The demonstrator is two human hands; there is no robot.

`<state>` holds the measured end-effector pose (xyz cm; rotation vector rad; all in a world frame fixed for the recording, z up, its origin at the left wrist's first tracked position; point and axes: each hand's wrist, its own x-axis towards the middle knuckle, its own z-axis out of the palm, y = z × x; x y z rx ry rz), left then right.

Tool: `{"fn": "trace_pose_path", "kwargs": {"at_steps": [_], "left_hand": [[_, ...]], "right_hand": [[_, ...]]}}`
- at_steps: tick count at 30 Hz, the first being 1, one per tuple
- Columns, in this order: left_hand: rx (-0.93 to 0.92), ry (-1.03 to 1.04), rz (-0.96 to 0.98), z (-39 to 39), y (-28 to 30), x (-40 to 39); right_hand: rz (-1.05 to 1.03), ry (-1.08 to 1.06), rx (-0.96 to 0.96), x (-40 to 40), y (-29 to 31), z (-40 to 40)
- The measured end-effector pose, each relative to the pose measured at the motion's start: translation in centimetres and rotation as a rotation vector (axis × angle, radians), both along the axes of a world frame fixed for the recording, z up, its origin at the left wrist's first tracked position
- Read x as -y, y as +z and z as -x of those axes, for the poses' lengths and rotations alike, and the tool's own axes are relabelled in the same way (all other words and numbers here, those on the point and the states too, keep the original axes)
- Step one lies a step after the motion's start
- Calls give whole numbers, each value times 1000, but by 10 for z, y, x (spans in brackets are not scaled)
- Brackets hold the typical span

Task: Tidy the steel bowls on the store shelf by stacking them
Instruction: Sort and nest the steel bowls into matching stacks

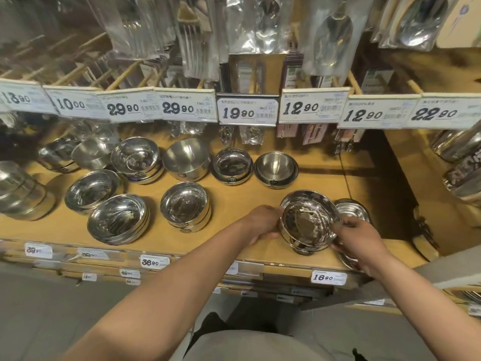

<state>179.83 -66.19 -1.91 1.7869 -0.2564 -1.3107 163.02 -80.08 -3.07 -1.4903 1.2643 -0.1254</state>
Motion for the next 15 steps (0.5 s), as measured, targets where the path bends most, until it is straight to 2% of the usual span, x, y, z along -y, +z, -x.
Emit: {"fn": "trace_pose_path", "kwargs": {"at_steps": [1,3,4,6,8,10,13,15], "left_hand": [[-2,-30,12,-4,4,-5],[28,-44,80,-17,12,-24],[46,-20,126,-26,16,-37],[118,34,186,-49,28,-70],[321,94,131,-75,39,-101],[507,236,38,-103,42,-128],[503,399,15,-137,36,-161],[555,370,-74,-154,26,-177]], "right_hand": [[73,25,-60,-3,4,-2],[374,96,-195,-9,20,-7],[520,113,-194,-13,28,-11],[661,142,-85,-28,46,-21],[707,187,39,-48,59,-38],[665,257,117,-73,64,-64],[382,394,155,-111,55,-112],[173,443,104,-133,39,-143]]}}
